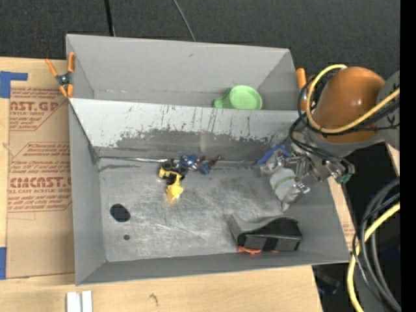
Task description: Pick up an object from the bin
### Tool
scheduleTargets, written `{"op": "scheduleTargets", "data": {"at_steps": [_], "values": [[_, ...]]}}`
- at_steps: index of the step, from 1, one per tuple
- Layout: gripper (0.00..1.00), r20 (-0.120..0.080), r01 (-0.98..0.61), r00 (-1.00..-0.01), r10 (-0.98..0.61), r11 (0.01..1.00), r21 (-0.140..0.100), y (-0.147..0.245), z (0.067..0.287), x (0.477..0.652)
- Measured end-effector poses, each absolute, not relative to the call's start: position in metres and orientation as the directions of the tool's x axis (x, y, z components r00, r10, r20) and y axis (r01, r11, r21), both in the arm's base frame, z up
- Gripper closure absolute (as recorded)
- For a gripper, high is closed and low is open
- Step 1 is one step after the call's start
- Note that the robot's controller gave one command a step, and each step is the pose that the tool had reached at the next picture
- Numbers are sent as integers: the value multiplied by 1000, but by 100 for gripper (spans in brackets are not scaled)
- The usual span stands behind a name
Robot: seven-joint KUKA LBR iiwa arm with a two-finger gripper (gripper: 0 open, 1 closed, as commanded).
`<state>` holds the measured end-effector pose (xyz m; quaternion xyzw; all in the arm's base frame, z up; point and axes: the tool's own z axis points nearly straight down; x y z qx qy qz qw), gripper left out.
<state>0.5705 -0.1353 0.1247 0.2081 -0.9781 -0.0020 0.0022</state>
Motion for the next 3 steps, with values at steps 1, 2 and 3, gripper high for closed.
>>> {"op": "scheduleTargets", "data": {"at_steps": [1,2,3], "values": [[100,-1,-409,-913,-409,913,0,-139,178,571],[100,-7,-393,-920,-393,920,-3,-142,165,573],[100,3,-401,-916,-401,916,4,-138,209,574]]}}
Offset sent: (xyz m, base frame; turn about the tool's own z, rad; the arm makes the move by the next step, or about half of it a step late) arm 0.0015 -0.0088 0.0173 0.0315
